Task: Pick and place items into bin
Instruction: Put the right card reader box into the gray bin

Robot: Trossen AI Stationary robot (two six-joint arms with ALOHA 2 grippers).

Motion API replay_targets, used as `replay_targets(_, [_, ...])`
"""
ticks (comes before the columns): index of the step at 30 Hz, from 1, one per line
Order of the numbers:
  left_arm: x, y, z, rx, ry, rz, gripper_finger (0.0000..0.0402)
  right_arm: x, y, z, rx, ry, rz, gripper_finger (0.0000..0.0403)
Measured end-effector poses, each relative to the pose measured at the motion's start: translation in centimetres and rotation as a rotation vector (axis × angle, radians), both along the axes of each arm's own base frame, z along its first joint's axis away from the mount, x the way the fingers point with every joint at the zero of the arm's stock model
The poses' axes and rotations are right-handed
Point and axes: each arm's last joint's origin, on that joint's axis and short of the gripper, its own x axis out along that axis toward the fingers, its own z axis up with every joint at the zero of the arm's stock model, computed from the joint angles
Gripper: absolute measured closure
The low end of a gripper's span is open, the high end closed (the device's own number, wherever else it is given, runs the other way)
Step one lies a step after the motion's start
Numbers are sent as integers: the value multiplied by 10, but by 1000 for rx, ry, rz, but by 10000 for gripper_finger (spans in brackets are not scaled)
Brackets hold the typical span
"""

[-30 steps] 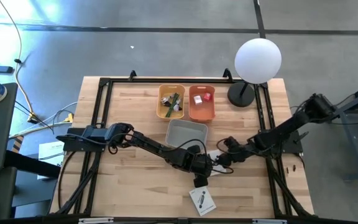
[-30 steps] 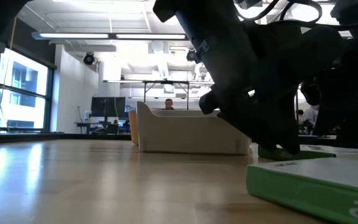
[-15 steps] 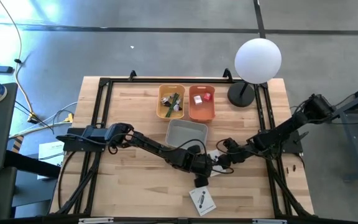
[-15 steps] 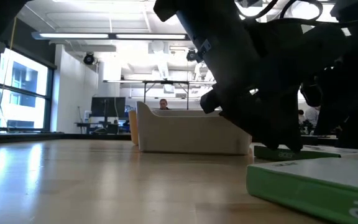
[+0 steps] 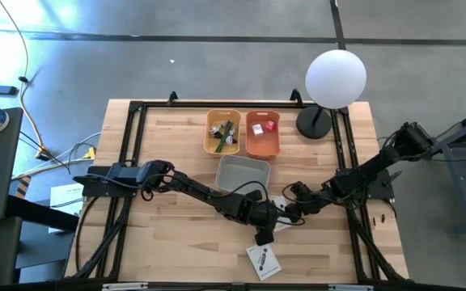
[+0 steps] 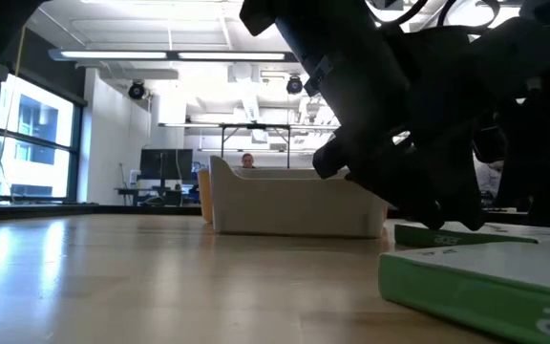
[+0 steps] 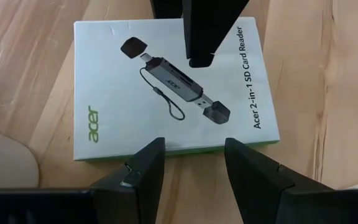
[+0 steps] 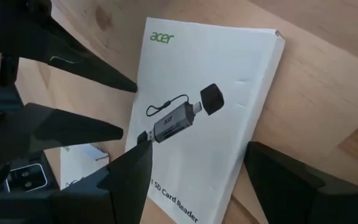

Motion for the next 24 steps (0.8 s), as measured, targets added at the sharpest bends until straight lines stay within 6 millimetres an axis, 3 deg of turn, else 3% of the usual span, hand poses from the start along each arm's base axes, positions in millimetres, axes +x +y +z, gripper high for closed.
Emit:
replay_targets(15, [-8,-12,-5,-14,74,-14,247,1,2,1,14,-13,53,155])
replay_targets(24, [-9,-15,-8,2,77,-12,287,2,2,2,29,-24,37,155])
